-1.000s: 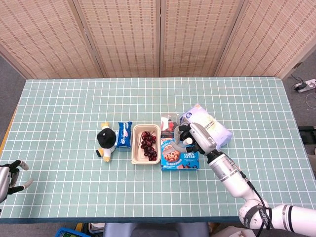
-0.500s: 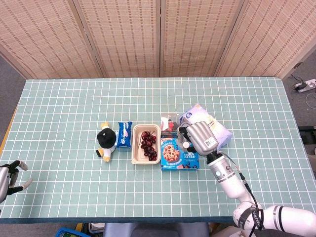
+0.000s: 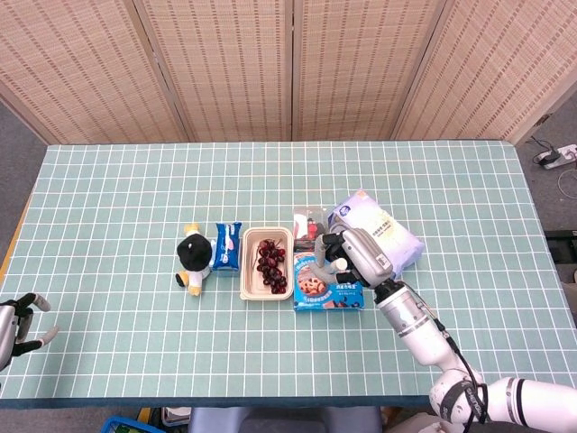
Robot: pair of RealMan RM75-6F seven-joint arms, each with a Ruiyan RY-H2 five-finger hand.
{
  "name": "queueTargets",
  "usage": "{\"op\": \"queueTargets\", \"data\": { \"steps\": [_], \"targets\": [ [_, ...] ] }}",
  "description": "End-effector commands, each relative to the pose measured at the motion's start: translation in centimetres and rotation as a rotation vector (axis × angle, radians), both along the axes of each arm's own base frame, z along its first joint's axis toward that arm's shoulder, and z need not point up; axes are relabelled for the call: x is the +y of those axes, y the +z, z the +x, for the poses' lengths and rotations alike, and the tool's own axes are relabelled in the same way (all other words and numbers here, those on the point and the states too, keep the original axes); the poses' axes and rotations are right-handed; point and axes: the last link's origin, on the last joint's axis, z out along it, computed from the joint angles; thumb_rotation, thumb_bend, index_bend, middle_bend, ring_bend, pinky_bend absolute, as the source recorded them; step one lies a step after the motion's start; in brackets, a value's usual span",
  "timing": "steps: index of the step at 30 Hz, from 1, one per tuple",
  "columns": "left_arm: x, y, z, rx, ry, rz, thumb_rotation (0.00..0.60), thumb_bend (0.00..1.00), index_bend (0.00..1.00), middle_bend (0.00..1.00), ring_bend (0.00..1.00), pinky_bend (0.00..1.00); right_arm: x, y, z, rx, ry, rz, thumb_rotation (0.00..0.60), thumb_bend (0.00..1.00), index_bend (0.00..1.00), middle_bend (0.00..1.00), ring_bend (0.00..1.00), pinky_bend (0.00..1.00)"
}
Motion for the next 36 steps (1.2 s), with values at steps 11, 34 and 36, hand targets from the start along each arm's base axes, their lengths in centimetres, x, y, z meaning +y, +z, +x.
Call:
{"op": "queueTargets", "data": {
  "steps": [11, 34, 36],
  "targets": [
    [0.0, -0.1, 0.0, 0.002, 0.004, -0.002, 0.600, 0.07, 0.64, 0.87, 0.62, 0.62, -0.6, -1.1, -1.2, 0.347, 0.028, -0.265, 0.600, 0.52, 0.80, 1.00, 1.00, 1.00],
    [0.1, -0.3, -0.1, 0.008, 0.016, -0.014, 0.600, 0.07, 0.64, 0.87, 0.62, 0.62, -0.9, -0.3, -2.3, 0.320, 0.034, -0.206, 0.600, 0.54, 0.80, 1.00, 1.00, 1.00],
    [0.1, -0.3, -0.1, 0.009, 0.017, -0.015, 0.600, 0.07, 0.64, 0.87, 0.62, 0.62, -0.8, -0.5, -2.3, 0.363, 0.038, -0.245, 0.600, 0.54, 0.80, 1.00, 1.00, 1.00]
  ]
}}
